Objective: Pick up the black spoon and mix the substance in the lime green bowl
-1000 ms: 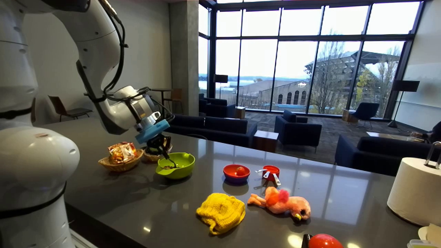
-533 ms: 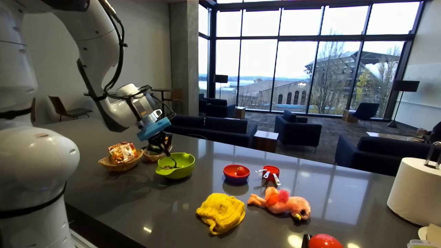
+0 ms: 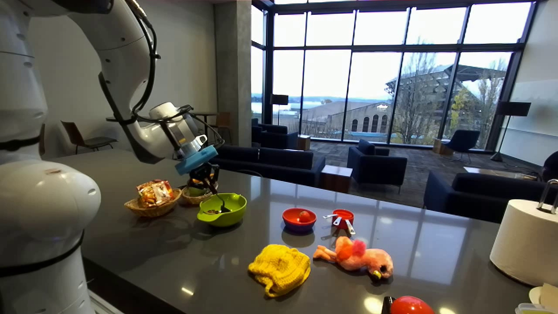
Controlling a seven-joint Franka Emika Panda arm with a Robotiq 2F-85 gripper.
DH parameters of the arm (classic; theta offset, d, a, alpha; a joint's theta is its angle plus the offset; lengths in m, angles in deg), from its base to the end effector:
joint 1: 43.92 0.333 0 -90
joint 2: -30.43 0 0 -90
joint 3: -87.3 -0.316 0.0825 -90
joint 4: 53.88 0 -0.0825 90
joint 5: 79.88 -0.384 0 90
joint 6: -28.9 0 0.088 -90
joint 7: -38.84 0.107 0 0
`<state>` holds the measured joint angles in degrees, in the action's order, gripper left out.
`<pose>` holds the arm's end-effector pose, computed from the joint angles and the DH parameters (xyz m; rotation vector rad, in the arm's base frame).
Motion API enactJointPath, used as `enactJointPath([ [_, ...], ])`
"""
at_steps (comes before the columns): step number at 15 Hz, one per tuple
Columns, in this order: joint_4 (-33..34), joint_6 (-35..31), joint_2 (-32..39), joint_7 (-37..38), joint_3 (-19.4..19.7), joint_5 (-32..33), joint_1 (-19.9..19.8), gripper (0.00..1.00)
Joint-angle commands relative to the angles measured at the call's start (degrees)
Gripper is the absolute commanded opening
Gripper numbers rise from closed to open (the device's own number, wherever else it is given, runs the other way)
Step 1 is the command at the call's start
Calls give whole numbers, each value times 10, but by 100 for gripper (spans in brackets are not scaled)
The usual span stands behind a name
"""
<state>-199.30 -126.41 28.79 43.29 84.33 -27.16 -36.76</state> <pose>0.4511 0.1090 0.2947 2.4193 1.1843 0.3266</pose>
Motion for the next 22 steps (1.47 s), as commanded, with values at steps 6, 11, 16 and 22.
enactJointPath([
  [6,7,0,0,0,1,-2,0,6],
  [11,7,0,2,0,1,-2,0,6],
  [16,7,0,3,0,1,-2,0,6],
  [22,7,0,3,0,1,-2,0,6],
])
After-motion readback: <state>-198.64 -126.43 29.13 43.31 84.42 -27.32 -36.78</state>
